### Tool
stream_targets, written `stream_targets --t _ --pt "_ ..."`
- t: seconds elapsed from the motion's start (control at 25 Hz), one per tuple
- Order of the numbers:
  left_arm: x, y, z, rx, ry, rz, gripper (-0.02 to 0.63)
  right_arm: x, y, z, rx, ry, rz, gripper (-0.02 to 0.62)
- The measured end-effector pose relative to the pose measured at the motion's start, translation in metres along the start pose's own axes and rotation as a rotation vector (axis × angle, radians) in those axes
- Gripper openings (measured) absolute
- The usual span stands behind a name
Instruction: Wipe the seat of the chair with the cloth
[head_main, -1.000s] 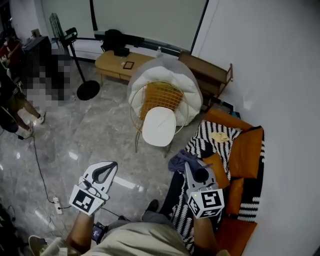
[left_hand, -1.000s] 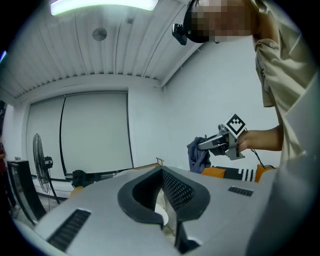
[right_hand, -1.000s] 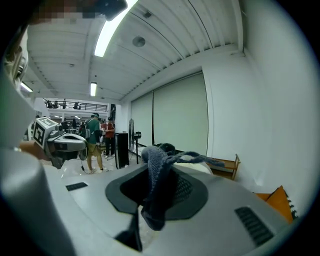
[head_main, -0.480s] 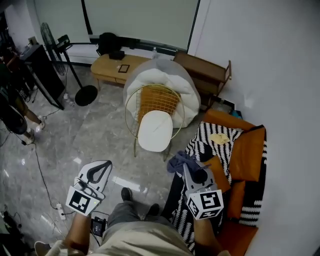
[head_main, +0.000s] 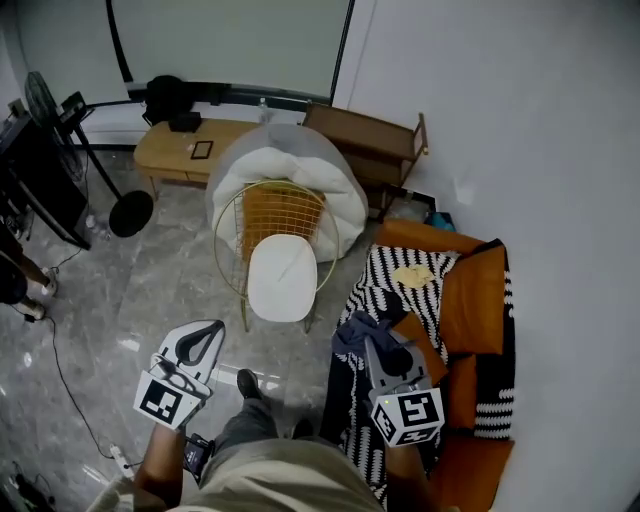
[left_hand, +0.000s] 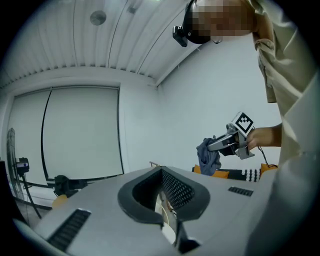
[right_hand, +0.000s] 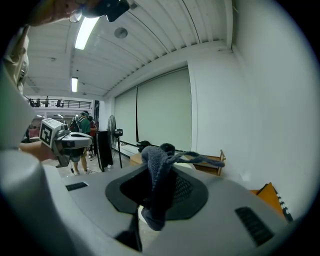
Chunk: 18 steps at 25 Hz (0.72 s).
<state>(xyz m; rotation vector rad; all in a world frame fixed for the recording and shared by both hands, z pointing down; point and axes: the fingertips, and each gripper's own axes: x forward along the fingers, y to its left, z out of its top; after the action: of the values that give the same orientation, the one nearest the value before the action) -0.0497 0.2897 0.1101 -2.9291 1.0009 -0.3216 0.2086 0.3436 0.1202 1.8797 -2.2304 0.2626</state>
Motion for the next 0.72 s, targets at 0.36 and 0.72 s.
stream_targets --t 0.36,0.72 --pt "0.044 0.093 -0.013 -0.027 -0.011 -0.083 0.015 0.083 0.013 0.030 -0.012 0.021 -0.082 0.087" --pt "0.069 0.171 -0.027 -0.058 -0.024 -0.127 0.015 0.158 0.036 0.047 -0.018 0.051 -0.115 0.087"
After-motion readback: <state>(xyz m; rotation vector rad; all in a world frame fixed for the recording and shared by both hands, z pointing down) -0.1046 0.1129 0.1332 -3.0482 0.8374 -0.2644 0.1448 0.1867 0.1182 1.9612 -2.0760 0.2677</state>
